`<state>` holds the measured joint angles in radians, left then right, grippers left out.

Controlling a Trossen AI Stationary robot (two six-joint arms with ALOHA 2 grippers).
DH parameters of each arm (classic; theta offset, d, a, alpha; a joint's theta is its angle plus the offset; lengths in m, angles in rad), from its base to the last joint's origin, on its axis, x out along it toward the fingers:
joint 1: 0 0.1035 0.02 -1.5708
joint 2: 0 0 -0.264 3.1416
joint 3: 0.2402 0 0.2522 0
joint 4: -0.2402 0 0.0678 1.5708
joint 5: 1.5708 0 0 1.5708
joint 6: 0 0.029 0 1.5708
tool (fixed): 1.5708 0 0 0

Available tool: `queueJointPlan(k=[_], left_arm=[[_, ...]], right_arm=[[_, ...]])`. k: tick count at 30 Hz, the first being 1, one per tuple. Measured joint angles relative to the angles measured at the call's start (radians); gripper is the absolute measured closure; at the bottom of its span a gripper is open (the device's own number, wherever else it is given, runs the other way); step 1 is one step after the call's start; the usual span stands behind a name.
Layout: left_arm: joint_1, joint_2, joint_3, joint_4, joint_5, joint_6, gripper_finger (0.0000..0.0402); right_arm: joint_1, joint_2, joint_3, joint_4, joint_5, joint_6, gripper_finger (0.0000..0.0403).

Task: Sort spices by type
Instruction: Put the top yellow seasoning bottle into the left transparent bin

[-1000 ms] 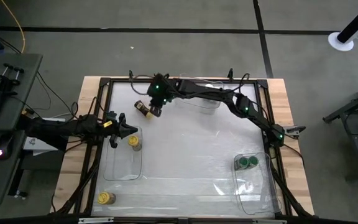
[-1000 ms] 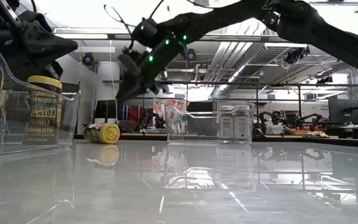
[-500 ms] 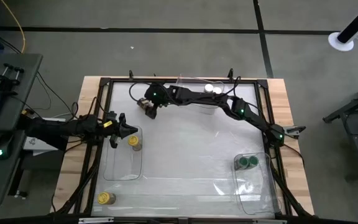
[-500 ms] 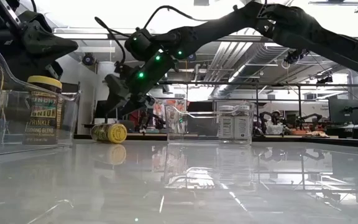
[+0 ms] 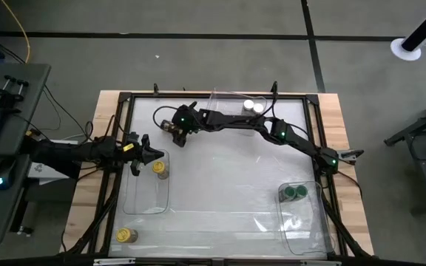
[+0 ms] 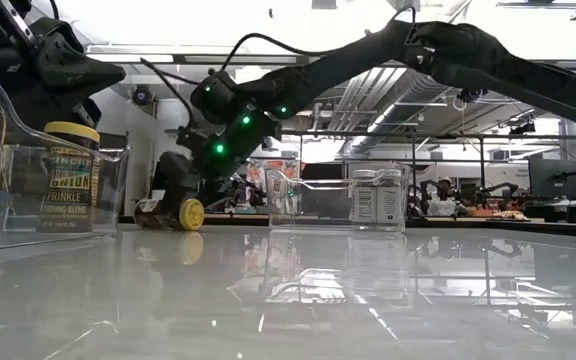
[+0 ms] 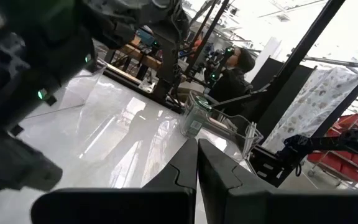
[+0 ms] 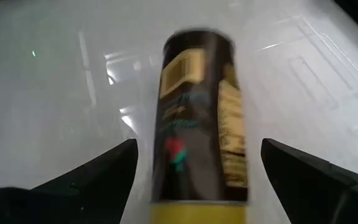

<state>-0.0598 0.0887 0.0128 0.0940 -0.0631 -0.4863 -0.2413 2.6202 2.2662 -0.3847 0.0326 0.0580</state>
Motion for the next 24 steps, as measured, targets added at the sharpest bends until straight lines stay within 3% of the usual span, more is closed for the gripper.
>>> queueJointPlan(k=[11,14,18,24], left_arm=[[0.000,0.000,0.000,0.000,0.000,0.000,0.0401],[0.000,0.000,0.000,0.000,0.000,0.000,0.0401],[0.000,0.000,0.000,0.000,0.000,0.000,0.0401],[0.000,0.000,0.000,0.000,0.000,0.000,0.0401]], right_arm=[[-0.007,0.044,0.001,0.013,0.066,-0.036,0.0073],[-0.007,0.045,0.001,0.014,0.084,-0.035,0.0105],[-0.007,0.044,0.001,0.021,0.109,-0.037,0.0189],[-0.005,0.041,0.049,-0.093,0.115,-0.072,0.0196]])
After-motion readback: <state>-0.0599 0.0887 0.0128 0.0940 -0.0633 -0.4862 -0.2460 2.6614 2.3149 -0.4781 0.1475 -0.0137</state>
